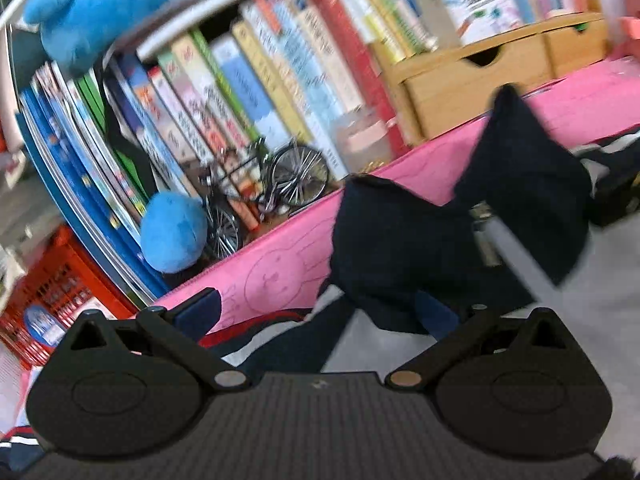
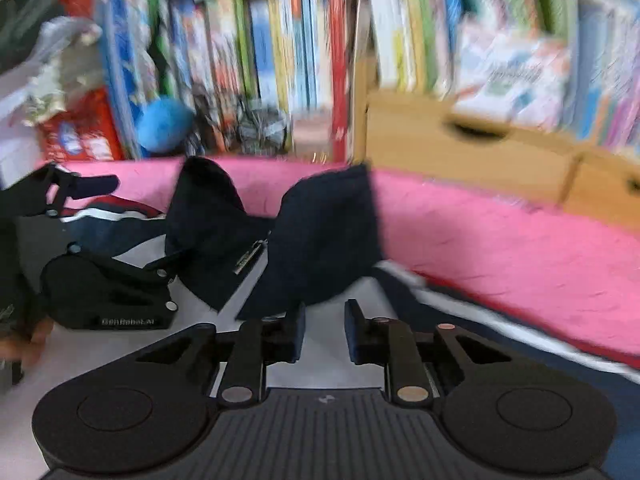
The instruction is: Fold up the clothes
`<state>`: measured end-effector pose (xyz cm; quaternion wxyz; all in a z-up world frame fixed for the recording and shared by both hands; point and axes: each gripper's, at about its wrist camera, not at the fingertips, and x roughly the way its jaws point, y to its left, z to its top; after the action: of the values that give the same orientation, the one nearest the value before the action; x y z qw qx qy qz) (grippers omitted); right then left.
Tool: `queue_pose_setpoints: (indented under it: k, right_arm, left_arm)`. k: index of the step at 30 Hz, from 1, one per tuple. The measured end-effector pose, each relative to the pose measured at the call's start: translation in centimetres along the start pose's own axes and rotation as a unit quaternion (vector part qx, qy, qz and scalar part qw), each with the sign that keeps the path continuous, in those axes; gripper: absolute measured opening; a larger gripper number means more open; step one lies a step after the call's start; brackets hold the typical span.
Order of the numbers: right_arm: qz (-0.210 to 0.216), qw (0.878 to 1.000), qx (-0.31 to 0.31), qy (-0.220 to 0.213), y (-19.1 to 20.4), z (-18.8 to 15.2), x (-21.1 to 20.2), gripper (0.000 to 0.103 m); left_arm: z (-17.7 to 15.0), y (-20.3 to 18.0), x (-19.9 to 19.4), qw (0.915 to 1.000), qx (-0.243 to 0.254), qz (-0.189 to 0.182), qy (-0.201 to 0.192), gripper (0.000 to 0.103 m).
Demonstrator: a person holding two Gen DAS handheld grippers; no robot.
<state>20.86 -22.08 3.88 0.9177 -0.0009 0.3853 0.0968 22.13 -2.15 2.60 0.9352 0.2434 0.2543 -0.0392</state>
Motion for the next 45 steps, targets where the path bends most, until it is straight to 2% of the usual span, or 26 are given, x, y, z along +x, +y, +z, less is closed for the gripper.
queue_pose_setpoints:
  k: [4,5,9,12,15,16,18,19,20,21,22,24,26,28,31,34,37,42,44,45]
  right_arm:
    - [0.008,0.999,0.045,0.016,-1.3,1.8,2.7,0.013]
    - [0.005,0.998,0.052,0.017,-1.7,2.3,3.1,0.006]
    - [-0.008,0.997,0.072,0.0,-2.5,2.9,4.8,0.005]
    - [-0.036,0.997,0.063,-0.021,-2.4,3.2,6.3,0.005]
    - [-0.039,0.997,0.063,-0.027,-2.2,3.5,6.4,0.009]
    - [-0.036,0.997,0.052,-0.045,-2.0,3.4,5.5,0.013]
    - [-0.034,0.994,0.013,-0.1,-1.4,3.1,3.0,0.014]
    - [-0.036,0.993,-0.011,-0.114,-0.9,3.2,2.5,0.023]
    - [-0.039,0.992,-0.035,-0.115,-0.3,3.4,2.5,0.046]
    - [-0.042,0.991,-0.058,-0.116,0.3,3.7,2.4,0.058]
    - [-0.045,0.989,-0.082,-0.117,0.9,3.9,2.4,0.064]
    - [-0.05,0.983,-0.129,-0.119,2.0,4.4,2.4,0.064]
    - [-0.053,0.977,-0.169,-0.115,3.3,4.8,2.8,0.064]
    - [-0.048,0.977,-0.181,-0.101,4.3,4.9,4.0,0.064]
    - [-0.012,0.981,-0.18,-0.071,5.5,5.2,5.6,0.064]
    - [0.015,0.98,-0.197,-0.026,6.8,5.3,6.9,0.064]
    - [-0.011,0.975,-0.223,-0.008,7.9,5.6,8.1,0.064]
    - [0.018,0.991,-0.132,-0.027,6.6,8.3,8.0,0.064]
    - [0.016,0.992,-0.125,-0.017,6.5,9.0,8.3,0.064]
    - [0.006,0.989,-0.145,-0.009,6.8,9.0,8.4,0.064]
  left_arm:
    - [0.5,1.8,2.1,0.9991,-0.034,-0.023,0.012,0.103]
    - [0.8,2.2,2.7,0.9985,-0.043,-0.03,0.016,0.103]
    - [1.6,3.7,4.3,0.9953,-0.071,-0.06,0.026,0.103]
    - [1.9,4.5,5.0,0.992,-0.094,-0.076,0.033,0.103]
    - [1.4,5.1,3.9,0.9903,-0.113,-0.079,0.019,0.103]
    - [1.1,5.2,3.1,0.9909,-0.111,-0.076,0.007,0.103]
    - [0.6,5.0,1.7,0.9915,-0.108,-0.071,-0.009,0.103]
    - [0.5,4.8,1.3,0.9916,-0.108,-0.069,-0.015,0.103]
    - [0.5,4.8,1.1,0.9914,-0.111,-0.068,-0.016,0.103]
    - [0.5,4.7,0.9,0.9911,-0.114,-0.068,-0.018,0.103]
    - [0.5,4.8,0.9,0.9908,-0.116,-0.068,-0.02,0.103]
    - [0.4,5.2,0.6,0.9882,-0.129,-0.077,-0.03,0.103]
    - [0.1,6.1,0.1,0.9821,-0.151,-0.1,-0.05,0.103]
    - [-0.1,7.0,0.0,0.9757,-0.172,-0.123,-0.058,0.103]
    - [-0.4,8.1,0.6,0.9689,-0.199,-0.139,-0.049,0.103]
    - [-0.6,9.1,1.1,0.9645,-0.217,-0.145,-0.038,0.103]
    - [-0.8,9.6,1.6,0.9619,-0.226,-0.15,-0.028,0.103]
    - [-1.0,10.0,1.8,0.9587,-0.237,-0.156,-0.022,0.103]
    - [-1.1,10.1,1.9,0.9576,-0.24,-0.158,-0.02,0.103]
    - [-1.1,10.1,2.0,0.9574,-0.241,-0.158,-0.018,0.103]
